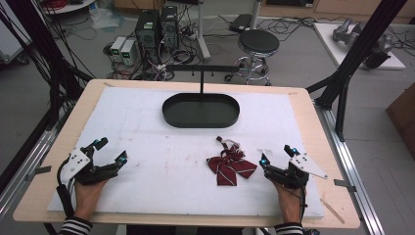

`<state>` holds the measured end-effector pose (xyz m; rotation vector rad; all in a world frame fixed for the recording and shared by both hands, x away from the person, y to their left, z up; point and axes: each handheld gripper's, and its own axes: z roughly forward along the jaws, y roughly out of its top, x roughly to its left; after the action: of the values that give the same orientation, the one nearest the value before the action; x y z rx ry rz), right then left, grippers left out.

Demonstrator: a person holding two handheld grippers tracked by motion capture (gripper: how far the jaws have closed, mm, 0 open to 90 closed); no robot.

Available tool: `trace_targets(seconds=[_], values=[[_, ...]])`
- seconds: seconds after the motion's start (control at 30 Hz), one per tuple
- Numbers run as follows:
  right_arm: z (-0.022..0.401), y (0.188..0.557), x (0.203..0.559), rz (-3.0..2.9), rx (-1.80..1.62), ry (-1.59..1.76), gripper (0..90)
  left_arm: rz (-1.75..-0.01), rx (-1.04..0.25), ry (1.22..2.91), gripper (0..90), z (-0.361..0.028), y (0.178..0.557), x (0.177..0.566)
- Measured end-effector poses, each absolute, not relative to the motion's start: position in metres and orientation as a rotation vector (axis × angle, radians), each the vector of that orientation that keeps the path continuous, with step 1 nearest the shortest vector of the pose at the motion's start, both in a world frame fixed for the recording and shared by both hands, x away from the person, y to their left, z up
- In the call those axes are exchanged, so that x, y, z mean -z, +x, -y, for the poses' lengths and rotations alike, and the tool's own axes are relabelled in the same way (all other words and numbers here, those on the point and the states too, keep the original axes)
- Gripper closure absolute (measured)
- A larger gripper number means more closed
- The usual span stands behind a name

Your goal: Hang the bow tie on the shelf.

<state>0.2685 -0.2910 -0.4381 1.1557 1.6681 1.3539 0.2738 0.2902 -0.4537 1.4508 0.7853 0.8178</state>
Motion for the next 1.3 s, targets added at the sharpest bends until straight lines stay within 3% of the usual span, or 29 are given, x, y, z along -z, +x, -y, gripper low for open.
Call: trace_targets(seconds=[0.43,1.3], values=[[0.268,0.298,0.392,-1.894,-1.293,1.124,9.5,-0.786,-0.816,1.448,15.3,-0.291,0.274,0.454],[0.225,0.353,0.374,-2.268,-1.087,1.128,15.9,-0.79,-0.815,1.449,15.3,-0.291,0.274,0.454]])
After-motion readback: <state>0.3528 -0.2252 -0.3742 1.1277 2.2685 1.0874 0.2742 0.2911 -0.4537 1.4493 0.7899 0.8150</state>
